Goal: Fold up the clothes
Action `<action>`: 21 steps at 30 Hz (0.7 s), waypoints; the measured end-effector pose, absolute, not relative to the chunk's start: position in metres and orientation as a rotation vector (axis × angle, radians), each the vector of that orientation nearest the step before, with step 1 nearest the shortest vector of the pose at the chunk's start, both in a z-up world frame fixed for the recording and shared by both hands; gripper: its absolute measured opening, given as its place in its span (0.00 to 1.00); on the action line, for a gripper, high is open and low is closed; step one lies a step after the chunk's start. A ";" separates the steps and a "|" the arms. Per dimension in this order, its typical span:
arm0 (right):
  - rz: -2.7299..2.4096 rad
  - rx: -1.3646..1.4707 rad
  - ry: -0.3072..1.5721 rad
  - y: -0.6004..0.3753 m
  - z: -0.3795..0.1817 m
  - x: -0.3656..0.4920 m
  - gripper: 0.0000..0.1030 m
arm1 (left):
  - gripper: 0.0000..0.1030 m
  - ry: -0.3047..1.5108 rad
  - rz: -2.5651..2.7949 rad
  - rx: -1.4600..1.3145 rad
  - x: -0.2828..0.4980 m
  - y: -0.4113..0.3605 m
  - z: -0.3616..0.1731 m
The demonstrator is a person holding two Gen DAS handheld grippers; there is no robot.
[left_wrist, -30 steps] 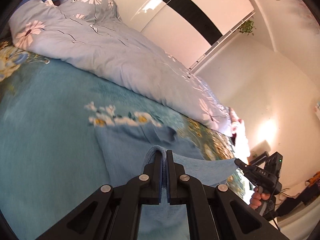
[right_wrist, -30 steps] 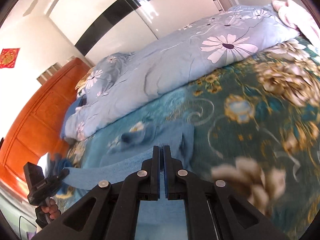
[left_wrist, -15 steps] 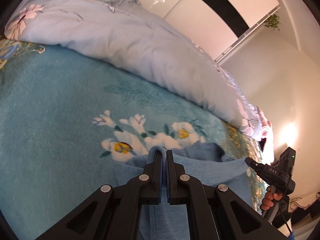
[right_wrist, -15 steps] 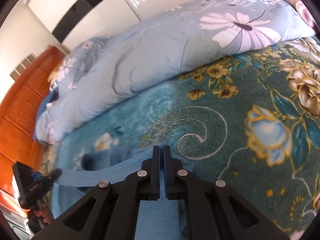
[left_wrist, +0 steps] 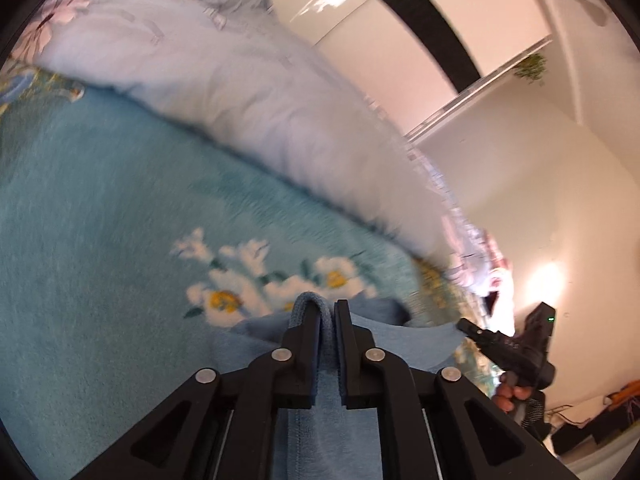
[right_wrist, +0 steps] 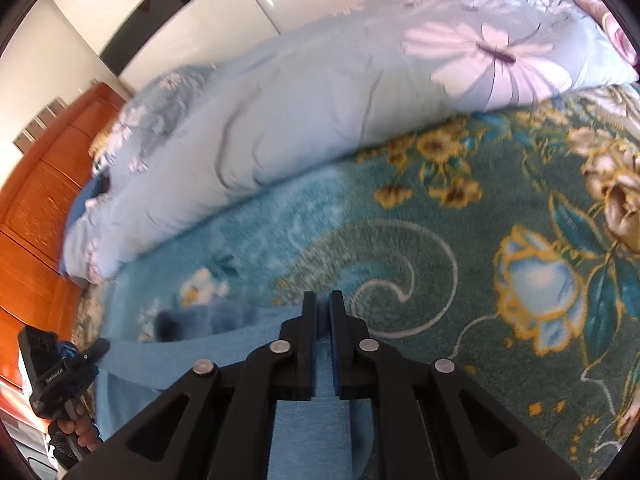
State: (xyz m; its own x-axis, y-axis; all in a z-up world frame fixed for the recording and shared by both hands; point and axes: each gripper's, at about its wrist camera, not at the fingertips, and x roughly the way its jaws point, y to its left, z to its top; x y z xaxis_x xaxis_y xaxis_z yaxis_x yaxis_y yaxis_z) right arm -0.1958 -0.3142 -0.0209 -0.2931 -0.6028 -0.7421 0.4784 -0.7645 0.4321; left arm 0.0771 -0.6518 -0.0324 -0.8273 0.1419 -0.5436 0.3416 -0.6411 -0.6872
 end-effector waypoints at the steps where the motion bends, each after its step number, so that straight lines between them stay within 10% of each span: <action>1: -2.106 1.264 -0.172 -0.310 -0.016 -0.196 0.14 | 0.14 1.259 -2.614 0.863 0.078 -0.652 -0.027; 6: -2.114 1.279 -0.156 -0.299 -0.014 -0.187 0.17 | 0.52 1.222 -2.563 0.813 0.086 -0.659 -0.019; 21: -2.027 1.321 -0.187 -0.213 -0.049 -0.077 0.26 | 0.55 1.378 -2.421 0.939 0.204 -0.584 -0.071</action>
State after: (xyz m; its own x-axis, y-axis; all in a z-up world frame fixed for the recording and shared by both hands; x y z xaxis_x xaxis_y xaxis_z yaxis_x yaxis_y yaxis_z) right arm -0.0766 -0.2131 -0.0487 -0.2351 -0.6210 -0.7477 0.4741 -0.7448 0.4695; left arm 0.2040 -0.5840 -0.0705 -0.7776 0.1313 -0.6149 0.4617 -0.5448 -0.7001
